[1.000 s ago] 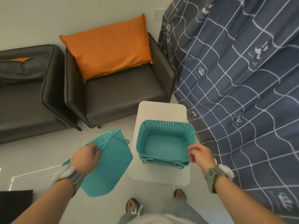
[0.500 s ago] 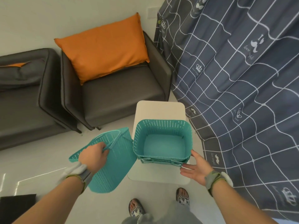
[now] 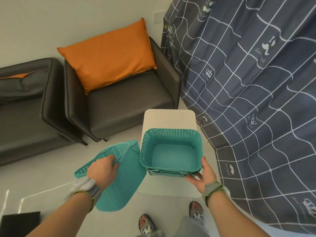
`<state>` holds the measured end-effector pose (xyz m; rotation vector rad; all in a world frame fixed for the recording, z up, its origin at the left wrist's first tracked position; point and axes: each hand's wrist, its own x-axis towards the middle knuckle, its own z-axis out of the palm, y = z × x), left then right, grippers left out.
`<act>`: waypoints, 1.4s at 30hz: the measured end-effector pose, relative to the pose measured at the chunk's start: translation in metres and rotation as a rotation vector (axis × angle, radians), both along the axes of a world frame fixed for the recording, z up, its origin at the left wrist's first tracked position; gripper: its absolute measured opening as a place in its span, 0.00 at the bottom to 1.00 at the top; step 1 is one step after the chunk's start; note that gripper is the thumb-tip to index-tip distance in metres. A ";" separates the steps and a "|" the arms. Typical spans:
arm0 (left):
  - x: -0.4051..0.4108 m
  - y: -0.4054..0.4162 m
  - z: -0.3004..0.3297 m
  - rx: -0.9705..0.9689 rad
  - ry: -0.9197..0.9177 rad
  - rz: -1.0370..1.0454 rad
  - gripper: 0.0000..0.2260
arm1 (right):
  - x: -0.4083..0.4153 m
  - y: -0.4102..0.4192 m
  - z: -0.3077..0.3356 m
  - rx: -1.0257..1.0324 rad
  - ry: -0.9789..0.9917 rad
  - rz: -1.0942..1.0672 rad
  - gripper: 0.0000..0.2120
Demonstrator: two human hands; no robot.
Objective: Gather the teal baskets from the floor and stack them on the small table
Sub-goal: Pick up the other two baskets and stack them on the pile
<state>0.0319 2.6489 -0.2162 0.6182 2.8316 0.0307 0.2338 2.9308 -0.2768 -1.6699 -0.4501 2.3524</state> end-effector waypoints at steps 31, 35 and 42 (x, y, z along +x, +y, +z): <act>-0.053 -0.030 0.106 0.358 0.367 -0.378 0.08 | -0.129 0.003 0.125 0.894 -0.025 1.013 0.13; -0.032 0.016 0.112 0.531 0.345 -0.581 0.07 | -0.124 0.029 0.146 0.769 -0.008 0.914 0.15; -0.013 0.094 0.078 0.531 0.189 -0.659 0.10 | -0.035 0.079 0.142 0.758 -0.175 0.817 0.22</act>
